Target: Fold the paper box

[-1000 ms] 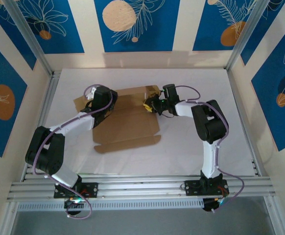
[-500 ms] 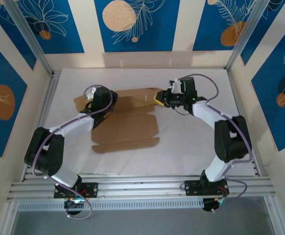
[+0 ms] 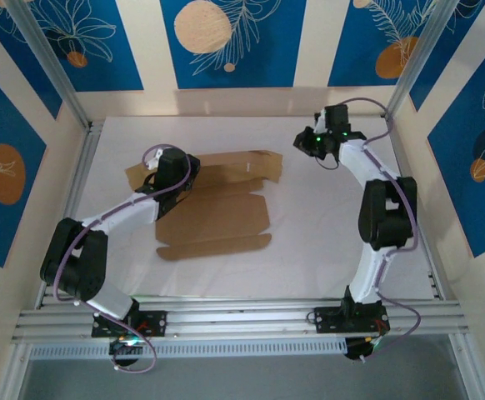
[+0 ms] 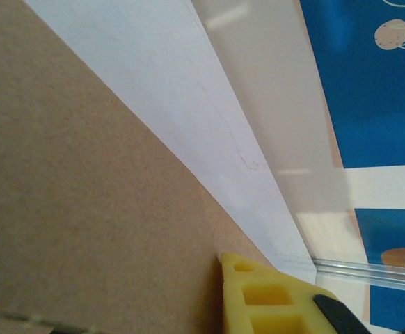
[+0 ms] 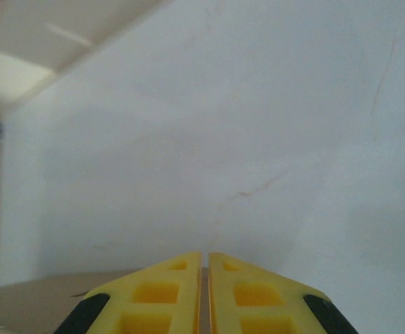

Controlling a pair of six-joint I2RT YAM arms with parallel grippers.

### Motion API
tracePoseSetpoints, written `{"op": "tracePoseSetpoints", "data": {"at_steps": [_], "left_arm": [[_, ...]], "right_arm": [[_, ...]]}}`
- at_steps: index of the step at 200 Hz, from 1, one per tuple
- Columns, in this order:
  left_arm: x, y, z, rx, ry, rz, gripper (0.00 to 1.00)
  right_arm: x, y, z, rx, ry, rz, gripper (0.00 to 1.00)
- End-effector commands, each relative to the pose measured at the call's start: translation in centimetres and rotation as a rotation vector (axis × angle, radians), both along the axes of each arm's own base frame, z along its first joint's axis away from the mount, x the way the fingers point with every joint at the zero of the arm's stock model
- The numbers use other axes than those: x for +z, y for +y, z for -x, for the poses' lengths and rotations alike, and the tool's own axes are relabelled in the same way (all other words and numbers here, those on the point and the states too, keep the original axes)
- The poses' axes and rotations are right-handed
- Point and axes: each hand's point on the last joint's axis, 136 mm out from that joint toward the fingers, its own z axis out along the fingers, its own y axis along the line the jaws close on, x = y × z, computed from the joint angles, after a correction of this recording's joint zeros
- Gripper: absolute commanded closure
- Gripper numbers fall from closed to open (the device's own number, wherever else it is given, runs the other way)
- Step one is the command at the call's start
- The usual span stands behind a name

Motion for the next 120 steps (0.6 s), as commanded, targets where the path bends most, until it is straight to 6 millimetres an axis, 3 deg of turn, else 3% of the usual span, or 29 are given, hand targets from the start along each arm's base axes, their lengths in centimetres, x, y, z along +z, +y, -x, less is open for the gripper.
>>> {"op": "tracePoseSetpoints", "data": {"at_steps": [1,18,36,83,120], "left_arm": [[-4.5,0.4,2.1,-0.044,0.156,-0.081,0.85],[-4.3,0.5,2.1,-0.041,0.154,-0.081,0.85],[-4.1,0.5,1.9,-0.038,0.152,-0.077,0.85],[-4.1,0.4,1.9,-0.039,0.154,-0.064,0.85],[-4.2,0.4,2.0,-0.037,0.154,-0.05,0.85]], "right_arm": [[-1.5,3.3,2.3,0.26,-0.038,0.12,0.86],[-1.5,6.0,3.8,0.427,-0.122,0.183,0.88],[-0.9,8.1,5.4,0.524,-0.174,0.137,0.88],[3.0,11.3,8.1,0.654,-0.383,0.052,0.87],[3.9,13.1,10.2,0.75,-0.474,0.057,0.85]]}}
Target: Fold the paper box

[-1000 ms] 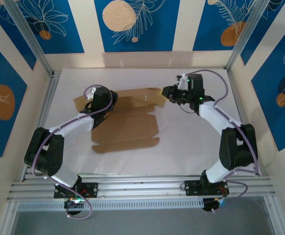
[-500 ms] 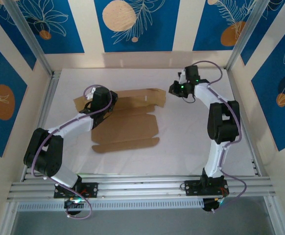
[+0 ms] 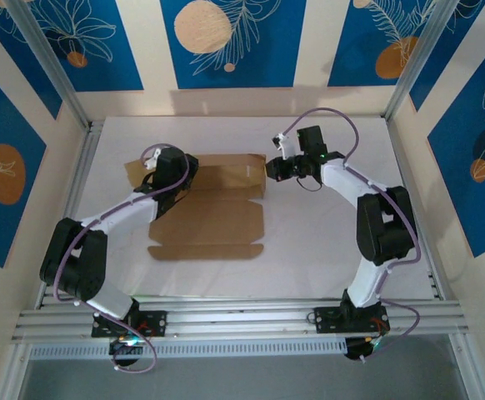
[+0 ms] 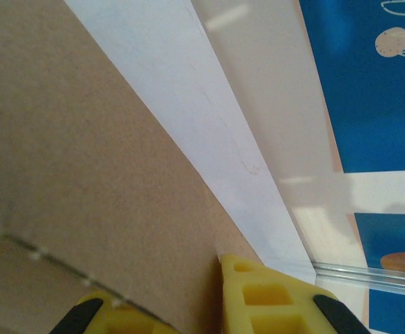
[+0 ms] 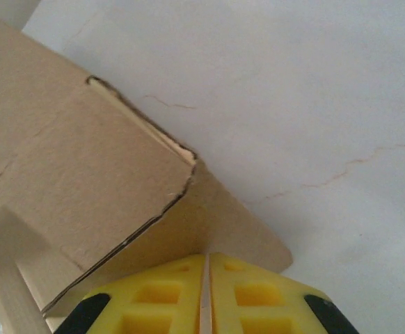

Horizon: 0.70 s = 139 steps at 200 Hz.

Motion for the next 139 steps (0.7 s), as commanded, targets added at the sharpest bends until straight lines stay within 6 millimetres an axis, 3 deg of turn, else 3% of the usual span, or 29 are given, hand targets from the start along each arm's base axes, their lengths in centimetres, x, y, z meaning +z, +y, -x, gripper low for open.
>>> {"op": "tracePoseSetpoints", "data": {"at_steps": [1,72,139], "left_arm": [[-4.2,-0.1,2.2,-0.046,0.152,-0.053,0.85],[-4.2,-0.6,2.2,-0.07,0.134,-0.02,0.86],[-3.8,-0.7,2.3,-0.087,0.106,-0.01,0.86]], "right_arm": [[3.6,3.3,1.7,0.173,-0.157,-0.078,0.85],[2.7,5.9,4.3,0.327,-0.218,-0.039,0.81],[-0.2,4.7,2.4,0.2,-0.185,0.092,0.71]]}}
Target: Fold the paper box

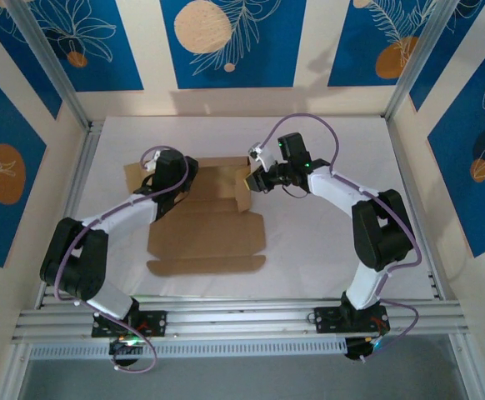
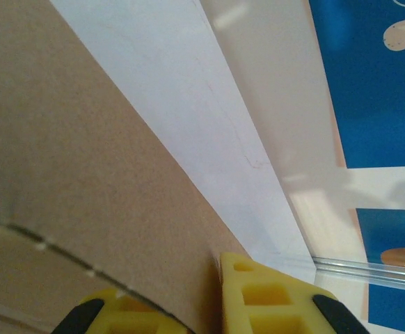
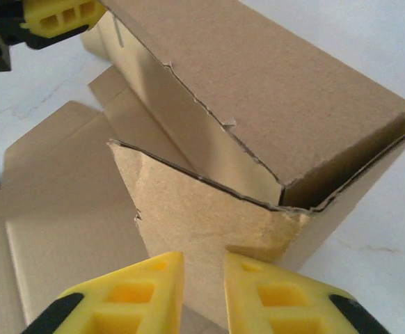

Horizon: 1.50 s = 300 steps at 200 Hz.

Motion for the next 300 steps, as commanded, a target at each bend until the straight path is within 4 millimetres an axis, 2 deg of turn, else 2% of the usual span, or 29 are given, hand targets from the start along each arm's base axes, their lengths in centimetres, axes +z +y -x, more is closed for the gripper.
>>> {"op": "tracePoseSetpoints", "data": {"at_steps": [1,33,67,107,136,164,183,223,252,300], "left_arm": [[-3.0,-0.7,2.1,-0.073,0.1,-0.024,0.86],[-2.7,-0.8,2.1,-0.088,0.074,-0.024,0.86],[-1.8,-1.1,2.0,-0.111,0.013,-0.015,0.87],[0.5,-1.7,1.7,-0.145,-0.111,0.007,0.87],[3.1,-2.6,1.5,-0.202,-0.285,0.044,0.88],[4.5,-3.8,1.8,-0.273,-0.402,0.074,0.9],[4.2,-4.2,2.1,-0.296,-0.434,0.096,0.91],[1.7,-3.8,2.8,-0.29,-0.37,0.089,0.91],[1.1,-3.7,2.9,-0.296,-0.312,0.06,0.91],[-0.4,-2.1,3.3,-0.245,-0.187,-0.03,0.92]], "right_arm": [[-0.5,-0.5,-1.1,-0.058,-0.033,0.05,0.7],[-2.6,-0.7,-1.1,-0.104,-0.028,0.124,0.64],[-3.5,-0.7,-0.9,-0.133,-0.006,0.122,0.67],[-1.7,-1.2,-0.4,-0.185,-0.183,0.102,0.7],[-1.4,-2.1,-0.3,-0.279,-0.313,0.155,0.71],[-1.4,-2.4,0.1,-0.351,-0.385,0.19,0.71],[-2.0,-2.7,0.2,-0.4,-0.409,0.222,0.7],[-2.7,-3.3,-0.1,-0.474,-0.41,0.198,0.68],[-1.9,-3.2,-1.1,-0.471,-0.427,0.199,0.67],[-1.4,-3.7,-1.7,-0.411,-0.381,0.162,0.67]]}}
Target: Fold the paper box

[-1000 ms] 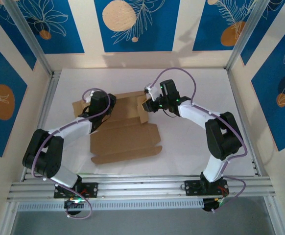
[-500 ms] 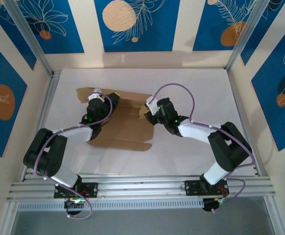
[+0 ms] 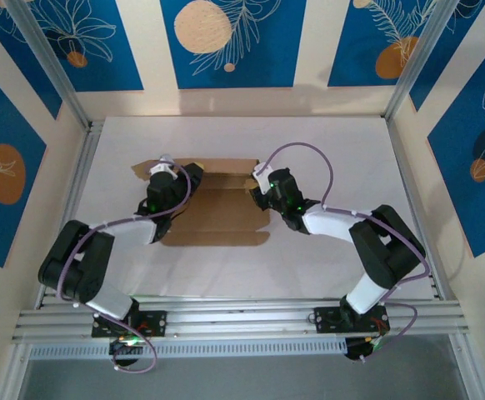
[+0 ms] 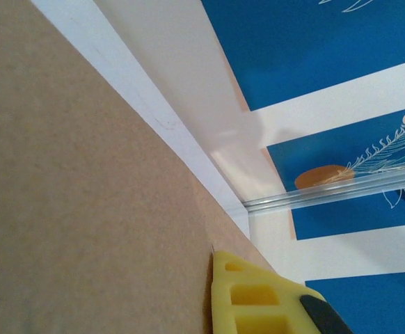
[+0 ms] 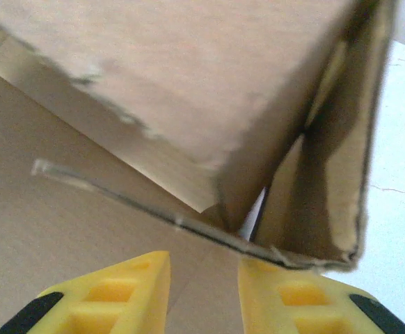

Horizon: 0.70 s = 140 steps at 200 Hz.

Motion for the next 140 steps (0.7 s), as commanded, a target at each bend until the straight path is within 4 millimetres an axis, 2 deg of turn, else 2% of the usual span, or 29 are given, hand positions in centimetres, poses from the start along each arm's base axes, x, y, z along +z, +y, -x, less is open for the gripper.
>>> {"op": "tracePoseSetpoints", "data": {"at_steps": [1,35,89,140], "left_arm": [[-2.1,0.4,0.8,-0.012,0.101,-0.113,0.92],[-3.2,1.3,0.6,0.029,0.197,-0.139,0.92],[-2.8,1.9,-0.6,0.085,0.301,-0.154,0.91],[-3.1,1.5,-1.4,0.078,0.362,-0.146,0.91]], "right_arm": [[2.1,-0.4,-1.5,0.008,-0.032,-0.043,0.67],[2.5,-0.7,-1.3,0.041,0.013,-0.081,0.65],[2.8,0.9,-0.9,0.197,0.018,-0.041,0.65],[2.9,0.6,-2.0,0.271,-0.028,0.051,0.64]]}}
